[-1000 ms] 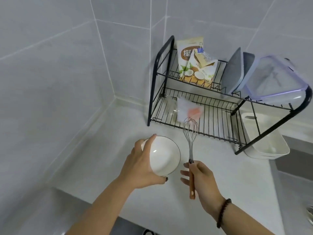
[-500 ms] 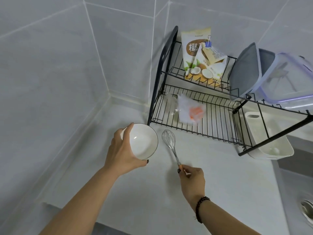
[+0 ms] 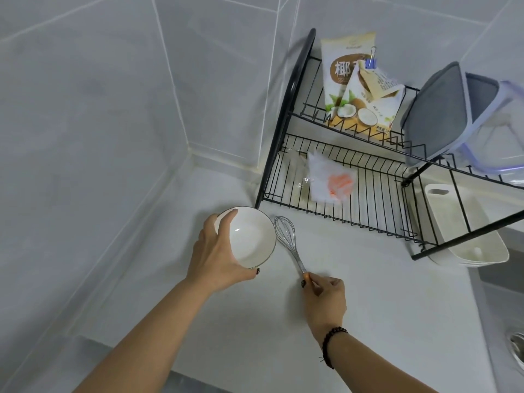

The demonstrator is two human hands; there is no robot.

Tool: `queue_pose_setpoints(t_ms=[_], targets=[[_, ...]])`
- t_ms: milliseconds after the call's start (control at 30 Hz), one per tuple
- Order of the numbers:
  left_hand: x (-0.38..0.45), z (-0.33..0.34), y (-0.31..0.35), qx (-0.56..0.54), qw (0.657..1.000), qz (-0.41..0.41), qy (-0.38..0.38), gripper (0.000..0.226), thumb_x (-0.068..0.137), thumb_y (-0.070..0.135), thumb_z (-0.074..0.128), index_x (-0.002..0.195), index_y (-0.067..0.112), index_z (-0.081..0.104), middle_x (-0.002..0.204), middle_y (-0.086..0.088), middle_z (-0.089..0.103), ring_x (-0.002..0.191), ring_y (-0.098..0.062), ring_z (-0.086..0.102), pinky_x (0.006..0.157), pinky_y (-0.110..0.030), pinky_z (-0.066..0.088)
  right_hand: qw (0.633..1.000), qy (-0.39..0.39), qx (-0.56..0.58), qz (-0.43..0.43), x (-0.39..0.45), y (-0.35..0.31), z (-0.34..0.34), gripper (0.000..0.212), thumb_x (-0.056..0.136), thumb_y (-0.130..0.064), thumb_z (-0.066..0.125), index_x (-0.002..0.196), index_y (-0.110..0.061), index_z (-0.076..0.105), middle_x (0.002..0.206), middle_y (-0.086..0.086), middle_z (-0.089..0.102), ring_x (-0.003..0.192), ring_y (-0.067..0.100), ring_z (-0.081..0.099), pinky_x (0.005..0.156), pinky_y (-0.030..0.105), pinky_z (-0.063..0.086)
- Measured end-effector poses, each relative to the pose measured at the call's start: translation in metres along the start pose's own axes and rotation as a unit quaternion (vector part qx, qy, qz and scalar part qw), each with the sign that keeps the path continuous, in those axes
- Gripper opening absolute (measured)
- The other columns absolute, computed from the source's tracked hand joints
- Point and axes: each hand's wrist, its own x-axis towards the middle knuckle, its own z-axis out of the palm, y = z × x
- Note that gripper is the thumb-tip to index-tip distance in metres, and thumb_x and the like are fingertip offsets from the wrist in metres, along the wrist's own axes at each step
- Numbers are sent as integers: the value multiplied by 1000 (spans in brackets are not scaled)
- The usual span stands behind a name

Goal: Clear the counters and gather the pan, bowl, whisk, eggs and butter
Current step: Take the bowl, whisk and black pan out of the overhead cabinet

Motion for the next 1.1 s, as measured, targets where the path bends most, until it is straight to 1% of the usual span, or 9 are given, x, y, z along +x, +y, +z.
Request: queue_pose_setpoints(t_ms=[267, 433, 533, 600, 667, 833, 967, 1033, 1100], targets=[[-1, -4, -5, -7, 1000, -1, 4, 127, 40, 54, 85, 144, 40, 13, 146, 7, 20, 129, -23, 39, 103, -38, 41, 999, 12, -31, 0, 2, 6, 11, 19, 90, -23, 64, 76, -35, 58, 94, -15, 48, 102, 30, 46, 87, 27, 36], [-2, -9, 0, 17, 999, -23, -29, 134, 42, 57, 86, 146, 39, 4, 151, 6, 12, 132, -26, 37, 105, -40, 38, 997, 9, -79, -22, 0, 4, 5, 12, 87, -24, 66, 99, -26, 68, 100, -17, 41, 99, 25, 50, 76, 20, 19], [-2, -18, 9, 22, 996, -53, -73, 141, 41, 65, 84, 148, 39, -2, 158, 3, -4, 144, -28, 19, 114, -44, 29, 996, 1, -63, -66, -4, -1, -5, 15, 85, -27, 69, 100, -26, 67, 104, -11, 41, 86, 10, 54, 92, 28, 34], [-3, -26, 19, 8, 994, -72, -77, 137, 47, 70, 81, 151, 34, -2, 160, 1, -14, 149, -25, 0, 119, -48, 16, 997, -13, -13, -80, -9, -5, -17, 14, 85, -22, 69, 97, -27, 64, 104, -11, 42, 87, 8, 55, 79, 21, 45], [-6, -35, 33, -29, 997, -63, -34, 115, 66, 64, 74, 152, 29, 8, 162, 1, -8, 150, -20, -5, 121, -46, 11, 996, -18, 8, -88, -12, -8, -31, 13, 87, -17, 65, 95, -27, 62, 106, -10, 45, 88, 10, 57, 65, 20, 48], [-27, -41, 90, -120, 991, 39, 51, 50, 89, 28, 64, 136, 21, 47, 138, 6, 48, 128, -11, 46, 101, -24, 35, 992, -12, 69, -103, -20, -6, -81, 11, 92, -16, 57, 96, -26, 61, 99, -7, 61, 87, 10, 61, 67, 13, 47], [-59, -23, 142, -188, 979, 65, -43, 29, 89, 19, 64, 116, 26, 61, 100, 16, 67, 91, 9, 62, 82, -10, 45, 989, -22, 119, -88, -35, 3, -134, 15, 97, -15, 48, 101, -25, 58, 92, -1, 67, 75, 12, 67, 72, 30, 53], [-80, -5, 169, -195, 974, 80, -87, 22, 90, 17, 64, 110, 26, 63, 93, 13, 67, 78, 6, 65, 68, -4, 45, 985, -14, 153, -84, -47, 11, -169, 16, 97, -12, 46, 102, -21, 59, 90, 2, 68, 70, 12, 65, 65, 25, 51], [-100, 10, 185, -206, 966, 78, -138, 19, 90, 14, 64, 105, 26, 64, 94, 7, 68, 70, -8, 69, 58, -12, 51, 982, -9, 169, -87, -55, 17, -198, 17, 96, -10, 46, 101, -19, 60, 88, 4, 68, 67, 12, 64, 62, 23, 49]])
